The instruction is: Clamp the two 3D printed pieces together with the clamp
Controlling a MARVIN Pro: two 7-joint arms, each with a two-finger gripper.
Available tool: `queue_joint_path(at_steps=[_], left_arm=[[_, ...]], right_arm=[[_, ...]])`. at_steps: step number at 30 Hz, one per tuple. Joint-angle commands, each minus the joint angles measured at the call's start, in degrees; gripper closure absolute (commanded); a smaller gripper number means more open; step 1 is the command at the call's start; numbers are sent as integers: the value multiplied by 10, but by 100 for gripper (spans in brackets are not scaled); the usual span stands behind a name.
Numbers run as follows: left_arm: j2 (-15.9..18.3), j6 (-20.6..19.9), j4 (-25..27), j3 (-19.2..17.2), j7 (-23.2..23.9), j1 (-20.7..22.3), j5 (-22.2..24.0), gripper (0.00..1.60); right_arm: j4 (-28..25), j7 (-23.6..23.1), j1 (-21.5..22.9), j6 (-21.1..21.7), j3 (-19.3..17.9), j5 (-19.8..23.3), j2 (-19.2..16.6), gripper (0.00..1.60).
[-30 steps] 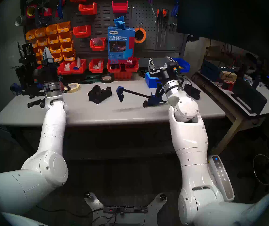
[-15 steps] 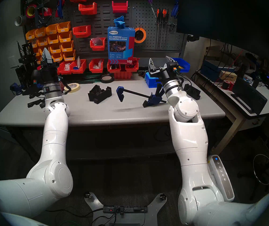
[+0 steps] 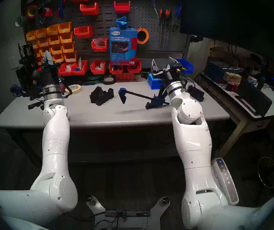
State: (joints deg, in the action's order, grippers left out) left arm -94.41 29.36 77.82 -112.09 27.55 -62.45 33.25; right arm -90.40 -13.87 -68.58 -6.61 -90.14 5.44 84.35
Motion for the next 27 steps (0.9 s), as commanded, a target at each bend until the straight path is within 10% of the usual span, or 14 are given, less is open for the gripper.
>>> queue_joint_path(at_steps=[1,10,27], left_arm=[[2,-31,62,8,-28,-9,-30,0],[22,-95,127,10,-29,-65,-43,0],[146,-290,185,20,141,-94,-22,0]], right_arm=[[-21,-1,17,-5,1,-1,0,0],[-21,-1,17,-5,1,-1,0,0],[-21,-1,17,-5,1,-1,0,0]])
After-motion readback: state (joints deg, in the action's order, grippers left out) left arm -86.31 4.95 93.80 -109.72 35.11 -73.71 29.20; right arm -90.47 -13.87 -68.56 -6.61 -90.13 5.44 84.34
